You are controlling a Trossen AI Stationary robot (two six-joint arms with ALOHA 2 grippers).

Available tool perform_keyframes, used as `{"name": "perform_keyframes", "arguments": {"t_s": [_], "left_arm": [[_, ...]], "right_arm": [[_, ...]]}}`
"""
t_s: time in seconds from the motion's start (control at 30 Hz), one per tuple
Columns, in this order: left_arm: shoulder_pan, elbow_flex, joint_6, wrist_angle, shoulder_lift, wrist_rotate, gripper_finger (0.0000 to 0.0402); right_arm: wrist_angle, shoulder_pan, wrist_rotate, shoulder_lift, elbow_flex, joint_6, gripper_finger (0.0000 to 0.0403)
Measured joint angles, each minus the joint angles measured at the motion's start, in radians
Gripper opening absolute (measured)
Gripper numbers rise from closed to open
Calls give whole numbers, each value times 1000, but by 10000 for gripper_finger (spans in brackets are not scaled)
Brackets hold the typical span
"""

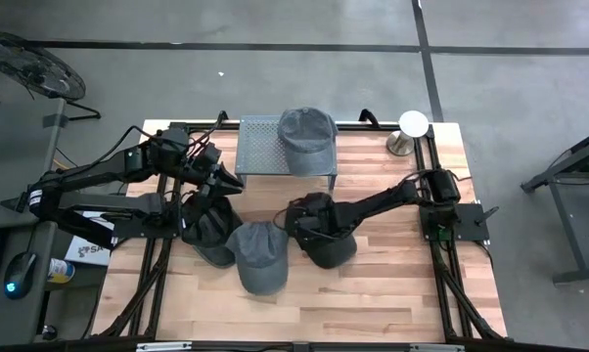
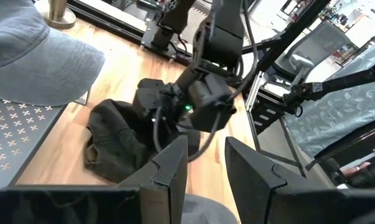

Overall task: Pick & Place hat
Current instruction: Put the right black cap on the shelf

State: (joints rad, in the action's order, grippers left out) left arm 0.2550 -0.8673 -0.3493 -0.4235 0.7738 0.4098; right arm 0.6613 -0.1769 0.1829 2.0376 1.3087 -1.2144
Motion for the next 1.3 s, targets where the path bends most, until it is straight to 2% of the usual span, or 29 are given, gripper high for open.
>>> {"name": "perform_keyframes", "arguments": {"t_s": [0.17,0.23,0.47,0.63,0.77,1.07,1.3], "left_arm": [[0,0,-1,-7,0,-1,108],[0,0,-1,-7,0,-1,108],[0,0,-24,-6,0,-3,108],[0,0,-48,-6,0,-13,108],[0,0,-67,-5,0,-36,108],[0,0,-269,78,1,-82,108],[0,0,-483,204,11,-81,108]], "right_arm": [[-2,-36,-8,1,-1,4,32],[-2,-48,2,2,-1,7,11],[23,-81,34,-59,-10,11,5],[27,-103,124,-184,-4,28,3],[38,-109,156,-277,-6,68,2],[24,-142,289,-448,-4,214,1],[-55,-168,427,-489,-3,362,0]]}}
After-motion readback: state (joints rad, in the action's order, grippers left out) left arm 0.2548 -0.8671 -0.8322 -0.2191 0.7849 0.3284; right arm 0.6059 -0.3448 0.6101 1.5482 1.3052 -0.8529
